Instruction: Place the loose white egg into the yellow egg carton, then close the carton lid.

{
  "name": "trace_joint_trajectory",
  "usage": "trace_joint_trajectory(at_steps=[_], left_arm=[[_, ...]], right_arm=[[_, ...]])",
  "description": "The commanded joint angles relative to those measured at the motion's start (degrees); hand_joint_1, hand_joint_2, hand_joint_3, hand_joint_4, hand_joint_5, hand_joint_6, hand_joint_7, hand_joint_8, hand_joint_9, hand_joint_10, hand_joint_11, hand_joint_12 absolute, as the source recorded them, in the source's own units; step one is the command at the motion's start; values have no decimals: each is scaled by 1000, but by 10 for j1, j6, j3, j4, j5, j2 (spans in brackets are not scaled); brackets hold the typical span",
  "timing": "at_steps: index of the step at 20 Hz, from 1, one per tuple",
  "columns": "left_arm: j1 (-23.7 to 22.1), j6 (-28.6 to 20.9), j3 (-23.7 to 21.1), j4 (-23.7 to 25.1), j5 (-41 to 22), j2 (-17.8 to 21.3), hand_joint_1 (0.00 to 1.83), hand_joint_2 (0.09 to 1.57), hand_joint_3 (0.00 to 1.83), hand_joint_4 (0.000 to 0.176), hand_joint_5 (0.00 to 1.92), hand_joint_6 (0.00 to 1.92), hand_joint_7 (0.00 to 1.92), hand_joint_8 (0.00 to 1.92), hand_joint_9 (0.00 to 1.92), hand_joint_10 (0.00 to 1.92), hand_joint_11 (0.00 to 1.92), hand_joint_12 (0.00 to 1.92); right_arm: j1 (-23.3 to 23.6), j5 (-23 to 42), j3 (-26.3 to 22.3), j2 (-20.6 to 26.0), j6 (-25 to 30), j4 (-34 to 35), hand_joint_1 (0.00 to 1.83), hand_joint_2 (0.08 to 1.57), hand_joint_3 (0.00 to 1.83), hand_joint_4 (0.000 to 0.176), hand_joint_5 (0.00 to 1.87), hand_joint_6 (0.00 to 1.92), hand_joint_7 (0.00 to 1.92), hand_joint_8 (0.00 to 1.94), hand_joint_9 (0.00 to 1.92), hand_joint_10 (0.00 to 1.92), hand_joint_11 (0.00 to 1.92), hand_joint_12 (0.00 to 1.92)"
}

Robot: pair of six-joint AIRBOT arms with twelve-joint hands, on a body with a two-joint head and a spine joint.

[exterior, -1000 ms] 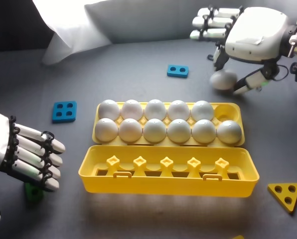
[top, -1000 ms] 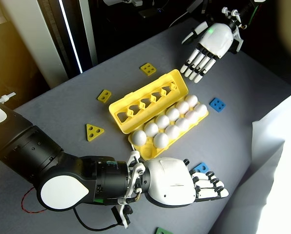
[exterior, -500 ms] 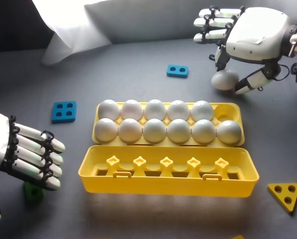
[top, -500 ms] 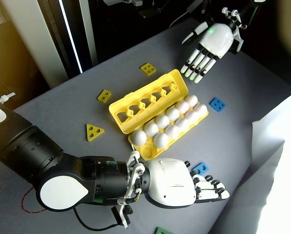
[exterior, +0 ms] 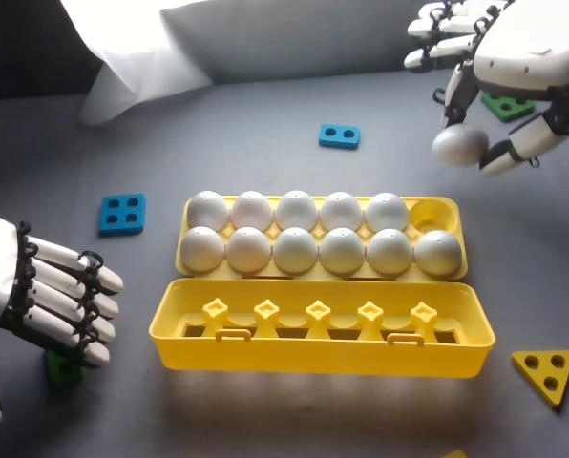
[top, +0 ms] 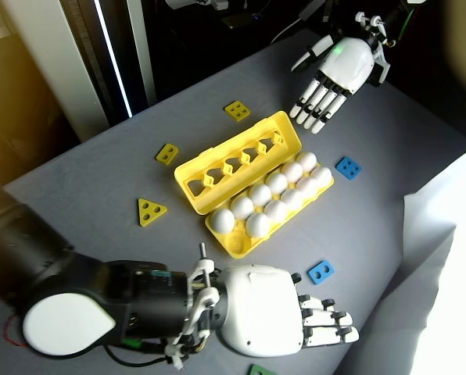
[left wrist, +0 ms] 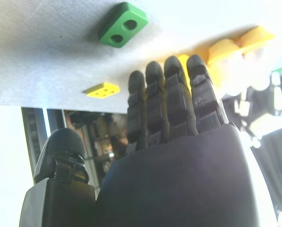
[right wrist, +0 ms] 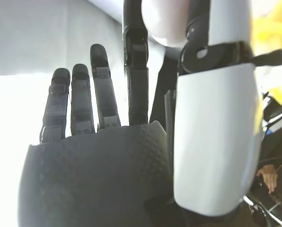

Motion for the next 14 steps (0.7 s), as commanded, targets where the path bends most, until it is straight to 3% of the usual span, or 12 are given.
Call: trace_joint_trajectory(at_steps=[1, 2, 3, 4, 5, 6, 8, 9, 10, 11, 12, 14], left_arm=[[-2, -1, 2, -37, -30, 10, 0, 1282, 0, 0, 374, 4, 326, 5, 244, 1, 7, 299], [-2, -1, 2, -37, -30, 10, 0, 1277, 0, 0, 362, 2, 321, 3, 235, 1, 1, 285], [-2, -1, 2, -37, -30, 10, 0, 1272, 0, 0, 362, 2, 308, 1, 223, 0, 0, 265], [-2, -1, 2, -37, -30, 10, 0, 1275, 0, 0, 356, 1, 296, 0, 210, 0, 0, 238], [-2, -1, 2, -37, -29, 10, 0, 1278, 0, 0, 375, 4, 320, 4, 224, 3, 0, 250], [-2, -1, 2, -37, -28, 11, 0, 1281, 0, 0, 393, 0, 343, 0, 249, 0, 0, 295], [-2, -1, 0, -37, -27, 12, 0, 1285, 1, 0, 345, 2, 308, 5, 218, 2, 2, 242], [-2, -2, 0, -37, -27, 11, 0, 1284, 1, 0, 359, 1, 316, 2, 226, 1, 0, 268], [-3, -3, 0, -37, -26, 11, 0, 1284, 0, 0, 392, 0, 350, 0, 262, 0, 17, 310], [-4, -3, 0, -37, -26, 11, 0, 1290, 2, 0, 359, 0, 320, 0, 230, 0, 3, 284], [-5, -4, 1, -37, -26, 11, 0, 1287, 1, 0, 352, 0, 308, 0, 216, 0, 0, 263], [-5, -4, 2, -37, -26, 10, 0, 1286, 0, 0, 373, 2, 326, 1, 235, 0, 0, 312]], right_arm=[[9, 39, -8, 12, 2, 26, 1124, 1000, 0, 92, 1262, 497, 306, 1, 45, 3, 0, 0], [13, 38, -22, 22, 5, 26, 1136, 1000, 0, 54, 1265, 491, 327, 5, 55, 5, 0, 0], [17, 36, -37, 31, 18, 26, 1121, 1002, 0, 97, 1258, 502, 312, 2, 43, 2, 0, 0], [21, 29, -45, 36, 35, 26, 1118, 1002, 1, 105, 1256, 507, 315, 4, 55, 7, 0, 0], [25, 20, -53, 41, 61, 27, 1122, 1005, 1, 85, 1251, 518, 323, 4, 62, 7, 0, 0], [26, 17, -56, 43, 80, 31, 1120, 1004, 0, 95, 1250, 521, 328, 4, 61, 4, 0, 0], [26, 8, -63, 47, 97, 52, 1120, 1005, 1, 94, 1247, 523, 318, 0, 54, 0, 0, 0], [26, 3, -66, 50, 112, 56, 1125, 1005, 0, 77, 1248, 522, 312, 0, 50, 0, 0, 0], [26, -5, -70, 53, 121, 64, 1127, 1005, 0, 73, 1248, 522, 315, 2, 54, 2, 0, 0], [26, -13, -74, 55, 131, 70, 1122, 1005, 0, 89, 1247, 523, 327, 4, 68, 5, 0, 0], [26, -29, -81, 60, 156, 81, 1121, 1005, 0, 94, 1247, 523, 335, 7, 77, 8, 0, 0], [25, -55, -101, 73, 180, 103, 1109, 1002, 0, 141, 1253, 509, 369, 4, 91, 4, 0, 0]])
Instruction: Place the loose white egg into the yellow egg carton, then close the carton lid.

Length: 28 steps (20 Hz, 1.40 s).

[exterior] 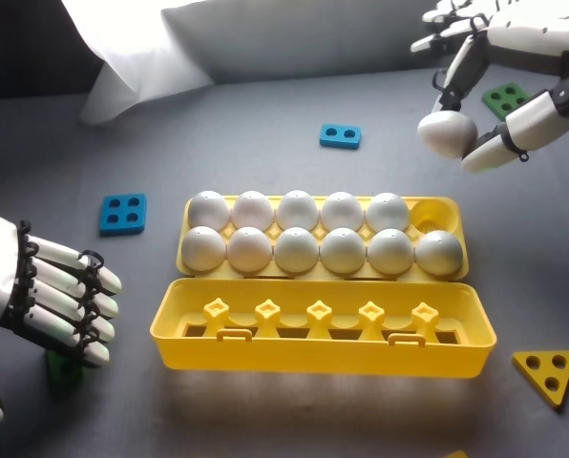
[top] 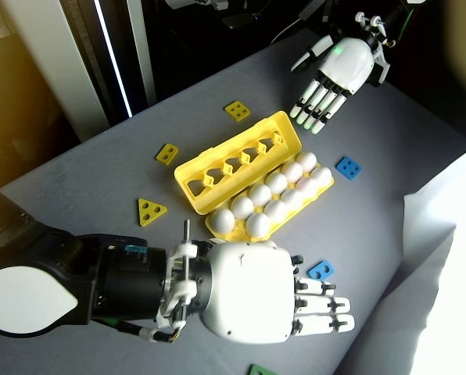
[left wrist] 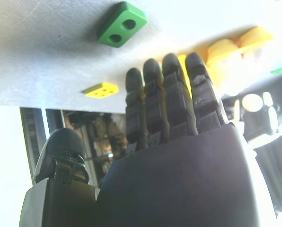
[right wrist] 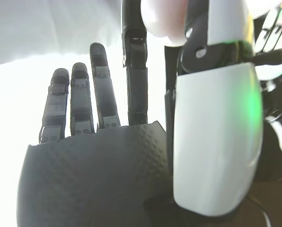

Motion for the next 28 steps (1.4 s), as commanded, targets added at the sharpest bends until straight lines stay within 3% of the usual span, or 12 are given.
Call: trace_joint_trajectory(at_steps=[1, 5, 10, 14, 15, 19, 20, 21, 22, 24, 25, 28], left_arm=[[-5, -2, 4, -35, -29, 10, 0, 1289, 1, 0, 375, 2, 331, 3, 239, 2, 0, 313], [-5, -4, 3, -35, -27, 9, 0, 1285, 0, 0, 376, 2, 330, 2, 239, 2, 0, 307], [-5, -4, 2, -35, -26, 11, 0, 1283, 0, 0, 365, 0, 326, 0, 238, 0, 0, 296], [-5, -4, 2, -35, -25, 10, 0, 1287, 1, 0, 349, 1, 304, 1, 220, 1, 4, 256], [-6, -4, 3, -35, -25, 9, 0, 1284, 0, 0, 371, 10, 325, 10, 234, 7, 8, 264], [-6, -4, 4, -35, -25, 8, 0, 1288, 1, 0, 334, 0, 298, 0, 217, 0, 4, 259], [-6, -4, 4, -35, -25, 8, 0, 1286, 0, 0, 320, 0, 278, 0, 198, 0, 0, 247], [-7, -4, 4, -35, -25, 8, 0, 1287, 0, 0, 329, 5, 285, 5, 203, 4, 1, 247], [-7, -4, 4, -35, -25, 8, 0, 1288, 1, 0, 335, 7, 292, 7, 212, 7, 18, 257], [-7, -4, 4, -35, -25, 9, 0, 1290, 1, 0, 344, 9, 297, 7, 216, 7, 13, 261], [-7, -4, 4, -35, -25, 9, 0, 1289, 1, 0, 337, 5, 290, 4, 208, 3, 2, 257], [-7, -4, 4, -35, -25, 8, 0, 1291, 0, 0, 357, 5, 315, 5, 236, 3, 2, 320]], right_arm=[[3, 27, -6, 14, 11, 27, 1108, 1001, 0, 147, 1257, 503, 370, 1, 87, 1, 0, 0], [-4, 21, -51, 38, 17, 27, 1113, 999, 0, 131, 1265, 491, 365, 2, 90, 2, 0, 0], [-22, 15, -66, 41, 18, 27, 1098, 1004, 0, 170, 1243, 528, 352, 1, 88, 3, 0, 0], [-34, 15, -77, 40, 17, 27, 1101, 996, 0, 176, 1272, 472, 378, 1, 89, 0, 0, 0], [-36, 15, -78, 39, 17, 27, 1107, 999, 1, 151, 1264, 488, 364, 5, 61, 0, 0, 0], [-43, 16, -78, 36, 13, 27, 1104, 998, 0, 162, 1264, 489, 372, 3, 86, 6, 0, 0], [-46, 16, -78, 35, 13, 27, 1113, 997, 0, 132, 1270, 482, 372, 2, 92, 6, 0, 0], [-48, 16, -78, 34, 13, 27, 1102, 1002, 1, 157, 1250, 517, 354, 0, 79, 1, 0, 0], [-51, 16, -78, 33, 13, 27, 1107, 1002, 0, 145, 1252, 515, 366, 3, 85, 2, 0, 0], [-53, 18, -78, 31, 12, 27, 1103, 999, 0, 165, 1258, 504, 389, 7, 104, 6, 0, 0], [-53, 19, -78, 30, 11, 27, 1108, 1002, 0, 140, 1254, 509, 391, 5, 92, 2, 0, 0], [-52, 21, -78, 26, 5, 27, 1099, 1001, 0, 171, 1255, 504, 392, 1, 99, 2, 0, 0]])
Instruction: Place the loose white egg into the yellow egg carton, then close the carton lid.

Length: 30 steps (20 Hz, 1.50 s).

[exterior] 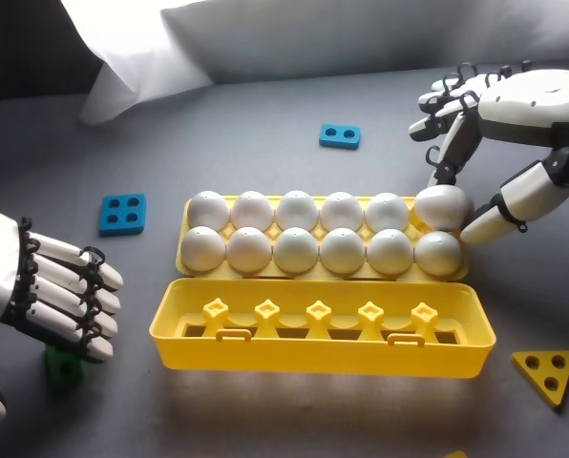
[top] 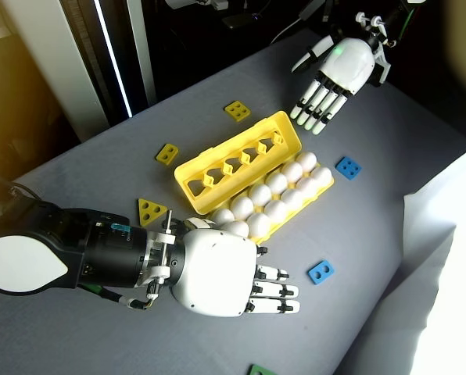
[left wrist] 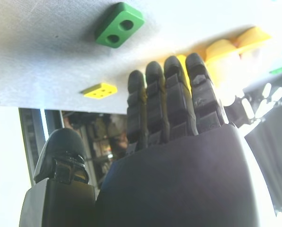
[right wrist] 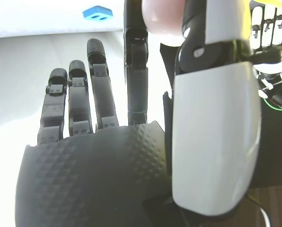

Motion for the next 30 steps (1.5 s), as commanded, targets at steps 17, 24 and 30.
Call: trace_joint_trajectory(at_steps=[17, 24, 30], left_arm=[[-4, -2, 8, -36, -27, 8, 0, 1289, 0, 0, 340, 1, 299, 1, 213, 0, 0, 273], [-4, -2, 9, -36, -27, 8, 0, 1284, 0, 0, 336, 2, 300, 3, 215, 2, 2, 251], [-4, -2, 10, -36, -26, 7, 0, 1287, 0, 0, 349, 1, 302, 0, 205, 0, 0, 222]], right_arm=[[-2, 70, 1, -2, -16, 17, 1009, 847, 0, 121, 1064, 36, 326, 0, 57, 0, 0, 0], [-4, 77, 1, -3, -21, 17, 807, 807, 0, 175, 920, 0, 274, 4, 36, 1, 0, 0], [-8, 79, 0, -4, -24, 17, 714, 790, 0, 176, 845, 0, 257, 0, 23, 0, 0, 0]])
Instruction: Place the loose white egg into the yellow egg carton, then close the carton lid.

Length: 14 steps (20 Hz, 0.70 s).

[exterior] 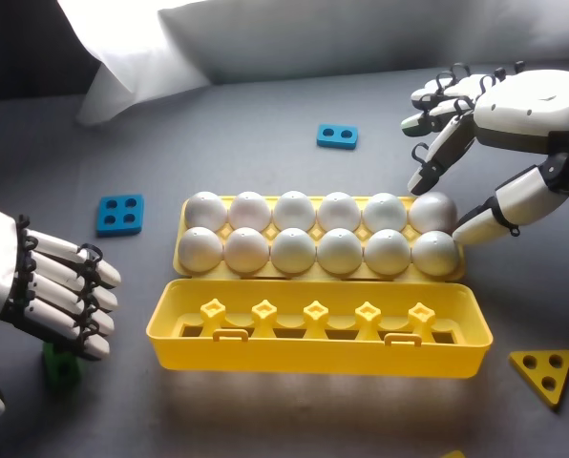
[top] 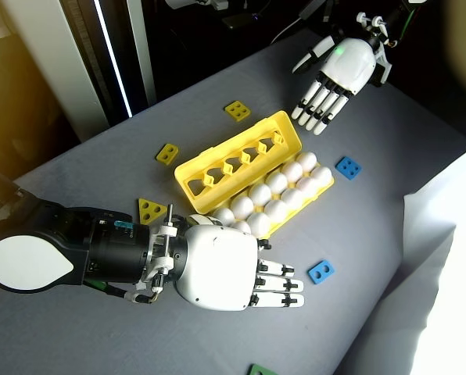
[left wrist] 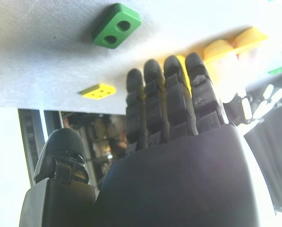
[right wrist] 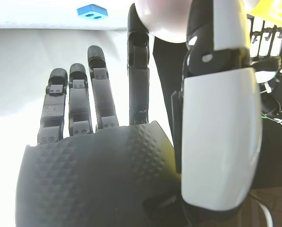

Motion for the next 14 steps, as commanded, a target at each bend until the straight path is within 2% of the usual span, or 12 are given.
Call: trace_joint_trajectory(at_steps=[1, 3, 5, 7, 8, 10, 11, 12, 13, 14], left_arm=[[-3, -2, 6, -36, -28, 7, 0, 1287, 0, 0, 349, 1, 302, 0, 205, 0, 0, 222], [-3, -2, 6, -36, -28, 8, 0, 1285, 0, 0, 358, 1, 319, 1, 234, 1, 0, 281], [-3, -2, 6, -36, -28, 8, 0, 1285, 0, 0, 324, 0, 282, 1, 200, 1, 0, 219], [-3, -2, 7, -36, -28, 8, 0, 1285, 1, 0, 374, 1, 334, 2, 246, 2, 28, 250], [-2, -2, 7, -36, -28, 8, 0, 1288, 2, 0, 375, 0, 332, 0, 243, 0, 20, 249], [-1, -2, 7, -36, -28, 9, 0, 1290, 3, 0, 368, 0, 331, 0, 253, 4, 26, 255], [1, -5, 6, -36, -28, 9, 0, 1288, 1, 0, 321, 1, 276, 0, 197, 0, 0, 203], [2, -7, 4, -36, -29, 10, 0, 1288, 1, 0, 321, 1, 276, 0, 197, 0, 0, 203], [3, -11, 1, -36, -29, 11, 0, 1291, 2, 0, 345, 11, 301, 11, 218, 9, 23, 209], [3, -13, -2, -36, -29, 11, 0, 1291, 2, 0, 345, 11, 301, 11, 218, 9, 23, 209]], right_arm=[[-1, 57, -3, 2, 6, 17, 714, 790, 0, 176, 845, 0, 257, 0, 23, 0, 0, 0], [-2, 57, -4, 2, 6, 17, 706, 785, 0, 176, 821, 0, 248, 0, 22, 1, 0, 0], [-2, 58, -4, 2, 0, 17, 709, 766, 0, 176, 811, 0, 248, 1, 25, 2, 0, 0], [0, 69, -6, 8, -31, 17, 645, 781, 0, 176, 764, 0, 220, 0, 9, 0, 0, 0], [2, 85, -13, 17, -70, 17, 638, 779, 0, 176, 747, 0, 223, 3, 8, 1, 0, 0], [11, 106, -21, 37, -79, 16, 638, 773, 0, 176, 718, 0, 219, 1, 0, 0, 0, 0], [18, 111, -27, 49, -79, 15, 615, 781, 0, 176, 608, 0, 172, 0, 0, 0, 0, 0], [25, 112, -33, 59, -76, 10, 615, 781, 0, 176, 608, 0, 172, 0, 0, 0, 0, 0], [37, 112, -42, 70, -56, -16, 519, 806, 8, 176, 391, 0, 64, 0, 0, 0, 0, 0], [45, 112, -54, 81, -45, -43, 519, 806, 8, 176, 391, 0, 64, 0, 0, 0, 0, 0]])
